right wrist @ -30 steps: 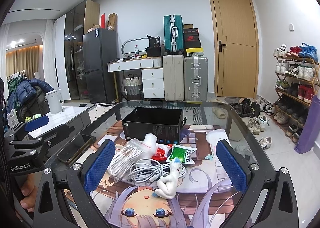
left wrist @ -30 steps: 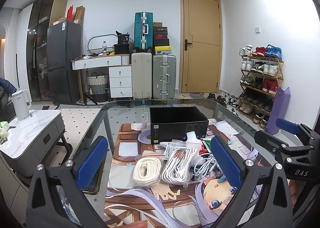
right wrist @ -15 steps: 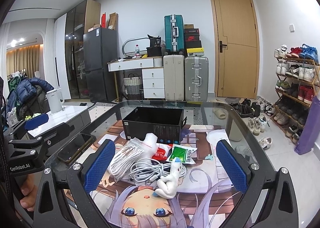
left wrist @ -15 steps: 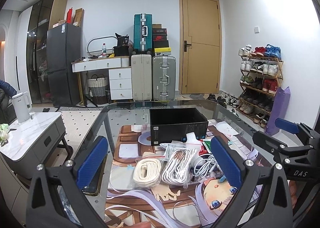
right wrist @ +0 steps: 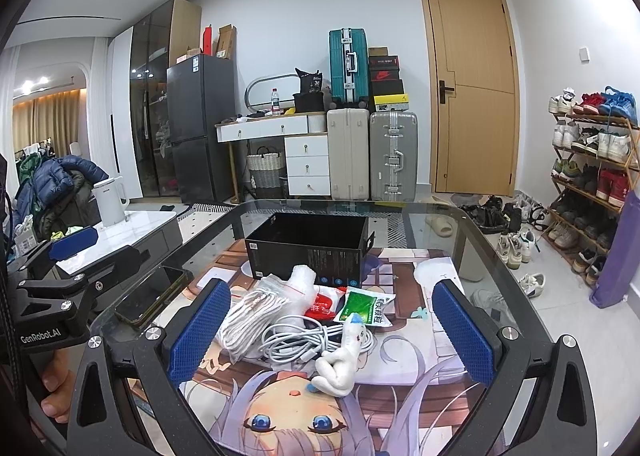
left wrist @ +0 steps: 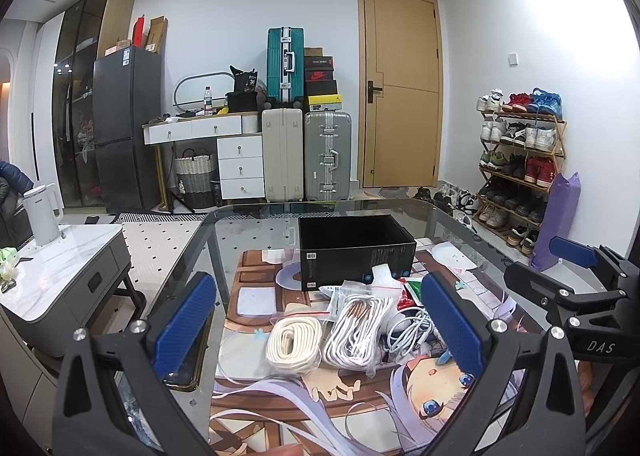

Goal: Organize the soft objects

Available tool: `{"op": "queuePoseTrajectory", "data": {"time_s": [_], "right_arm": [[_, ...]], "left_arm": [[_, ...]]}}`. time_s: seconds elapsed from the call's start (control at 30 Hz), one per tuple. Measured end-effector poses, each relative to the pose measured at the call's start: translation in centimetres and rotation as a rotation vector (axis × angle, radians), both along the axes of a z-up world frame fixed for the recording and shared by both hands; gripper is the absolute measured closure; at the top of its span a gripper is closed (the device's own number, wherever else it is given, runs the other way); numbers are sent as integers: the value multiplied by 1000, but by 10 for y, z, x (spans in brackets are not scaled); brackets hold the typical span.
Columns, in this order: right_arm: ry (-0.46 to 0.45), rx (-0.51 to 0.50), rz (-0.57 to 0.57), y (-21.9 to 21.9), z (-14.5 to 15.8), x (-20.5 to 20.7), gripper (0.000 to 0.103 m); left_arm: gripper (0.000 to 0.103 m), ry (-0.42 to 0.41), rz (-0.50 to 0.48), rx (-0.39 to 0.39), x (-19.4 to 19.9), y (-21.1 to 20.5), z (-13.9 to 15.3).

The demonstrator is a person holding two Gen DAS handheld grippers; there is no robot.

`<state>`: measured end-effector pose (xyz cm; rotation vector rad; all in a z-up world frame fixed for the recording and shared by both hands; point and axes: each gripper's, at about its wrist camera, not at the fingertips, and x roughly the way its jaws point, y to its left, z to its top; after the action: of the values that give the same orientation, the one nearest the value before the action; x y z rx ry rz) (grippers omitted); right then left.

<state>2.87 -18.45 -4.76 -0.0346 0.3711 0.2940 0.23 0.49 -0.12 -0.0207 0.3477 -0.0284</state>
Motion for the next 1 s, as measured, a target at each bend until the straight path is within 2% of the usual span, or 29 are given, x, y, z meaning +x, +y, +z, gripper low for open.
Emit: {"op": "queuePoseTrajectory", "data": {"time_s": [0.43, 0.6, 0.73, 0.83, 1.0], "right_arm": [[5, 3, 2, -1, 2, 0, 0], [8, 2, -14, -4, 9, 7, 0], [30, -19, -2, -2, 17, 17, 0], [78, -26, 14, -1, 20, 31, 0], [266, -30, 13, -7, 10, 71, 0]], "left_arm": [[0, 5, 1, -6, -1, 1, 0], [0, 79, -34, -10, 13, 2, -2], [0, 119, -8, 4, 25, 6, 2], [0, 146, -20, 7, 34, 9, 6], [0, 222, -29, 26, 59, 14, 7]]}}
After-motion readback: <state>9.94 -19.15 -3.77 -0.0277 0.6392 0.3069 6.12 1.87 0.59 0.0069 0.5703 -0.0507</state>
